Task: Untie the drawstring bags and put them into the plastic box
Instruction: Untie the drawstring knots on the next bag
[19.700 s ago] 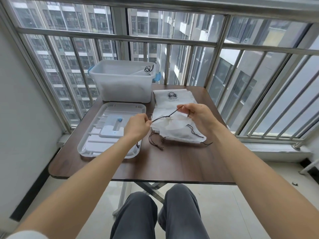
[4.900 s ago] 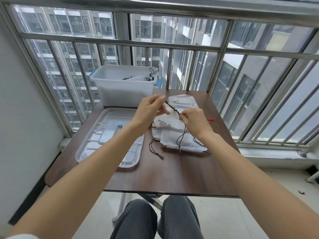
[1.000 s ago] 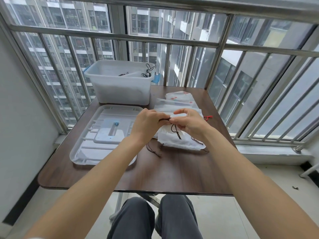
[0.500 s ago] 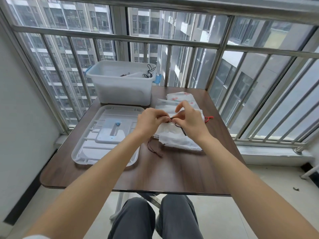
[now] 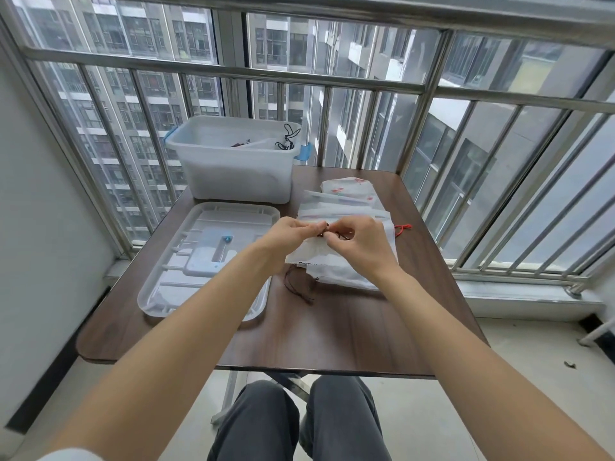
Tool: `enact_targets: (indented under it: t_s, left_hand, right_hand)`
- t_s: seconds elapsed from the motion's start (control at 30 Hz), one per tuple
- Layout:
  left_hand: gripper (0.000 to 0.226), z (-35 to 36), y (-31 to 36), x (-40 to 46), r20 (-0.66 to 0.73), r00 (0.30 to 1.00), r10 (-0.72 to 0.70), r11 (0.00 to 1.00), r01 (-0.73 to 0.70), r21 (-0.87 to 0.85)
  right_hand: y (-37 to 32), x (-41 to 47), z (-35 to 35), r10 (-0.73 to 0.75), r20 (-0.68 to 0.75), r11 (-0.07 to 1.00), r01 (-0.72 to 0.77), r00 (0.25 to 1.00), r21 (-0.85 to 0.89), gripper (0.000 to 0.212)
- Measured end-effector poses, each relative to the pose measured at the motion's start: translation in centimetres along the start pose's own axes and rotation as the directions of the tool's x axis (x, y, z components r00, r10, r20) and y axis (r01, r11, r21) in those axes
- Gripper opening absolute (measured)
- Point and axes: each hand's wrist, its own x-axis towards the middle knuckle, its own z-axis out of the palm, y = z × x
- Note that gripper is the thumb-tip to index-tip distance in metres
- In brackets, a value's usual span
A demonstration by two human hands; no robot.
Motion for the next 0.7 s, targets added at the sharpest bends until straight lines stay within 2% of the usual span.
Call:
enact_targets:
  t_s: [0.07, 0.17, 0.3, 0.53, 0.7]
  left_hand:
    - [0.035, 0.1, -0.2, 0.1, -0.016, 1.000, -0.010, 1.000, 0.010, -0.017]
    - [0.029, 0.2, -0.2, 0.0, -0.059, 0.998, 0.028, 0.999, -0.030, -0.036]
    - [0.013, -0.6, -0.2, -0.2, -0.095, 0.974, 0.204, 0.973, -0.192, 0.128]
    - [0.016, -1.4, 0.9, -0.8, -0.050, 0.904, 0.424, 0.814, -0.356, 0.459]
    - [0.013, -1.9, 1.3, -1.2, -0.086, 0.834, 0.545, 0.649, -0.355, 0.673]
  right_hand:
    - [-0.1, 0.0, 0.2, -0.010, -0.012, 1.000, 0.011, 1.000, 0.018, 0.019]
    - [-0.3, 0.1, 0.3, -0.022, -0.031, 1.000, 0.022, 0.999, 0.016, 0.020]
    - [0.1, 0.2, 0.2, -0.066, 0.008, 0.996, 0.067, 0.998, -0.058, 0.022]
    - [-0.1, 0.7, -0.6, -0.021, 0.028, 0.999, 0.022, 0.999, -0.030, 0.016]
    - [-0.2, 1.0, -1.3, 0.076, 0.040, 0.997, -0.077, 0.996, 0.012, 0.013]
